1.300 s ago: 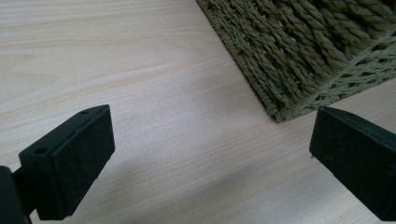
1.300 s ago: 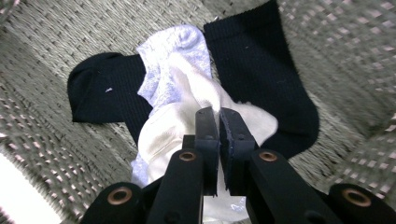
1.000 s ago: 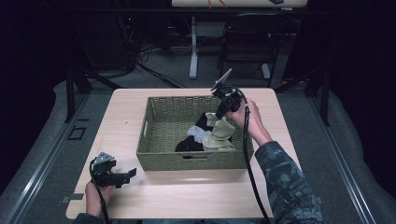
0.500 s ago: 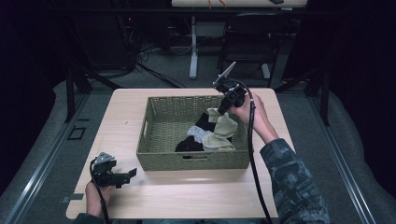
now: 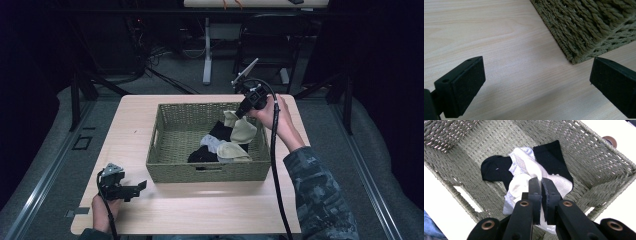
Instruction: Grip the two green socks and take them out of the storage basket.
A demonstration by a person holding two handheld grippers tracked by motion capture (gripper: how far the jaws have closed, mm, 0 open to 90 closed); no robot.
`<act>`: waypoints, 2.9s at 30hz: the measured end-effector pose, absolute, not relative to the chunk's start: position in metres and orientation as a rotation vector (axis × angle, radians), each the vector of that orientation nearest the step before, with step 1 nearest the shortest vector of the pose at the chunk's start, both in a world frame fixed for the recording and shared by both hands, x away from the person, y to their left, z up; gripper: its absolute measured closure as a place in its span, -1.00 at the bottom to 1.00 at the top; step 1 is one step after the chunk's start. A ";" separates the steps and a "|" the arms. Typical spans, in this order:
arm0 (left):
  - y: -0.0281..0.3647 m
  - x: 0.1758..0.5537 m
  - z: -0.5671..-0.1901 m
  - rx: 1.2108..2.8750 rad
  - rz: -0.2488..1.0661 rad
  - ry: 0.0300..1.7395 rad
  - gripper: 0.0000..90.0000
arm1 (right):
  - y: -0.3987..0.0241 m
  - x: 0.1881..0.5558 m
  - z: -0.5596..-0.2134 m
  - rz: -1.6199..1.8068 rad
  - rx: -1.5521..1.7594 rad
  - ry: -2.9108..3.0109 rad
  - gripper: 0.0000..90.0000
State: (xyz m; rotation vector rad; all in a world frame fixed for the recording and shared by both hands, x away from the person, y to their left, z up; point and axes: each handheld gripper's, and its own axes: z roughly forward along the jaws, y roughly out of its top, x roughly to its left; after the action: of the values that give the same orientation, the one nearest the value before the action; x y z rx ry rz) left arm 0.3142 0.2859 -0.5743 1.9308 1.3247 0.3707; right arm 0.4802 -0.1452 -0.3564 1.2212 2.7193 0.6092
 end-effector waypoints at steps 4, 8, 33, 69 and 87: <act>0.285 0.315 -0.575 1.933 0.370 1.324 -0.99 | -0.149 0.478 -0.351 0.615 1.217 2.718 0.92; 0.285 0.315 -0.574 1.932 0.376 1.322 -0.99 | -0.156 0.475 -0.343 0.626 1.220 2.705 0.92; 0.282 0.317 -0.573 1.939 0.373 1.311 -0.99 | -0.235 0.453 -0.312 0.637 1.336 2.562 0.92; 0.281 0.318 -0.573 1.934 0.383 1.307 -0.99 | -0.318 0.464 -0.426 0.383 1.691 2.484 0.92; 0.281 0.318 -0.573 1.935 0.379 1.300 -0.99 | -0.311 0.467 -0.512 0.364 1.786 2.553 0.47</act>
State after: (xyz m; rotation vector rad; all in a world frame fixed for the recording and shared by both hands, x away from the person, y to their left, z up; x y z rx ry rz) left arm 0.3182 0.2810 -0.5734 1.9353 1.3000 0.3788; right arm 0.4672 -0.3112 -0.5120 1.7858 2.5535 0.3645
